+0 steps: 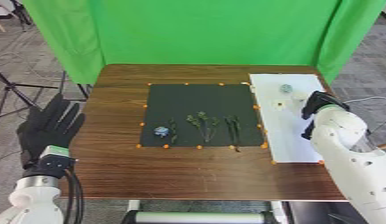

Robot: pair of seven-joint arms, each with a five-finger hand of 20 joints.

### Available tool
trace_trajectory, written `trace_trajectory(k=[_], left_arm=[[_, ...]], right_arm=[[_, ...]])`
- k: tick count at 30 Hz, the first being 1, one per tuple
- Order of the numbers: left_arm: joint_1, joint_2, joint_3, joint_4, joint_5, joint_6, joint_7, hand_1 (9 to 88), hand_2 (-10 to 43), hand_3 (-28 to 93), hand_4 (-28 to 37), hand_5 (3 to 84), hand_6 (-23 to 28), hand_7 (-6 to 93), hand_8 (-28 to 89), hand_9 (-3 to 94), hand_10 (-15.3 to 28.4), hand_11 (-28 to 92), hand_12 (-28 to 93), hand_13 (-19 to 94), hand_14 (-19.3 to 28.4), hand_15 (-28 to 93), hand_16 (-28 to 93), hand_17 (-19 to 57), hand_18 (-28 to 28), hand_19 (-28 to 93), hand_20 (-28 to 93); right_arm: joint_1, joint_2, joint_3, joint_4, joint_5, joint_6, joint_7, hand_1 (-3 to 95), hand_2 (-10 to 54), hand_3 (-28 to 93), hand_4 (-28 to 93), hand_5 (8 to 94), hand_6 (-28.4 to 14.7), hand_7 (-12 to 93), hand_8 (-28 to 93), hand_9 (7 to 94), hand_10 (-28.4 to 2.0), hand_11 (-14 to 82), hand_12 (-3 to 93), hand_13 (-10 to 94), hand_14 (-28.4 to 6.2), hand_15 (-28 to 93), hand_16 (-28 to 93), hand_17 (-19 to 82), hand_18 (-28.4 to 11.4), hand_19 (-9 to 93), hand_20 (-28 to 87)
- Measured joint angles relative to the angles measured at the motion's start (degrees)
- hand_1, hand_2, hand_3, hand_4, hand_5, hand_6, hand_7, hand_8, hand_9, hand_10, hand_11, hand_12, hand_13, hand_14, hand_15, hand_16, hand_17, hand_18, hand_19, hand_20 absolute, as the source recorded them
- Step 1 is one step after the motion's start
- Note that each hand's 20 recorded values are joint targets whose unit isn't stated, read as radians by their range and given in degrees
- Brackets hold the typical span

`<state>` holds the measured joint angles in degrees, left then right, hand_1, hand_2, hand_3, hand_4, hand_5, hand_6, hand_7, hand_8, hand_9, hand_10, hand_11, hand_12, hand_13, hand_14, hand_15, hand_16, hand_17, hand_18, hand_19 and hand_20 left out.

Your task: Arrange flowers

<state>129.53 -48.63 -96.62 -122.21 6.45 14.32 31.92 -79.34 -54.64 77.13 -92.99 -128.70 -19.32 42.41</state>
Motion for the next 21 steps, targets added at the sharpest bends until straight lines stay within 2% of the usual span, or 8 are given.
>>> trace_trajectory(k=[2,5,8,10,14,21], left_arm=[[0.0,-0.08,0.0,0.0,0.0,0.02,-0.03,26.8,9.8,73,-28.3,39.3,5.4,13.0,-9,29.9,11.3,17,9,21,12.4,31,-8,-4.3,12.6,32,9],[0.0,-0.33,-0.01,-0.01,0.07,0.03,-0.13,26.7,9.8,73,-28.3,39.3,5.4,13.1,-9,30.0,11.2,18,9,21,12.5,31,-8,-4.3,12.6,33,9],[0.0,-0.55,-0.01,-0.02,0.07,0.04,-0.18,26.7,9.9,73,-28.3,39.4,5.3,13.1,-9,30.0,11.3,18,9,21,12.5,31,-8,-4.4,12.6,33,9],[-0.1,-0.66,0.01,-0.02,-0.31,-0.04,-0.18,26.7,9.9,73,-28.3,39.4,5.3,13.0,-9,30.0,11.3,18,9,21,12.5,31,-8,-4.5,12.7,33,9],[-0.2,-0.75,0.24,-0.02,-1.96,-0.18,-0.16,26.6,9.9,73,-28.3,39.3,5.3,12.9,-9,30.0,11.3,17,9,21,12.5,31,-8,-4.3,12.6,33,9],[-0.8,-0.98,0.79,0.17,-2.17,-0.16,-0.41,26.5,10.0,73,-28.3,39.2,5.2,12.9,-9,30.2,11.3,18,9,21,12.2,31,-8,-4.1,12.6,33,9]], right_arm=[[-0.4,0.0,0.0,0.1,-0.1,0.3,0.0,57.3,-9.5,69,-28,61.5,0.2,22,-9,66.5,-9.8,13.7,15.2,71,-6.0,48,38,40,-20.4,90,35],[-0.7,0.0,-0.4,0.4,-0.7,2.5,-0.2,58.6,-9.5,67,-28,67.9,0.3,25,-2,77.5,-8.4,7.6,27.8,73,-6.9,52,37,40,-20.0,90,36],[-0.9,0.0,-1.2,0.8,-1.7,5.7,-0.4,59.2,-7.8,66,-28,74.4,1.0,27,2,85.6,-7.9,6.7,35.0,75,-7.6,61,34,43,-19.7,92,40],[-1.3,0.0,-1.6,0.9,-2.6,7.2,-0.8,59.3,-7.3,67,-28,75.1,1.0,28,3,86.5,-7.9,7.3,35.3,76,-7.7,61,34,43,-19.7,93,40],[-2.4,-0.1,-1.7,0.4,-4.1,8.7,-1.8,58.7,-7.6,69,-28,75.8,0.5,28,3,86.8,-8.1,7.2,35.2,75,-7.7,61,34,43,-19.8,93,40],[-4.5,-1.4,-1.5,-4.4,-8.2,13.3,-2.6,58.2,-7.5,70,-28,75.8,0.2,27,3,86.3,-8.2,7.1,34.9,74,-7.6,60,33,42,-19.3,93,40]])
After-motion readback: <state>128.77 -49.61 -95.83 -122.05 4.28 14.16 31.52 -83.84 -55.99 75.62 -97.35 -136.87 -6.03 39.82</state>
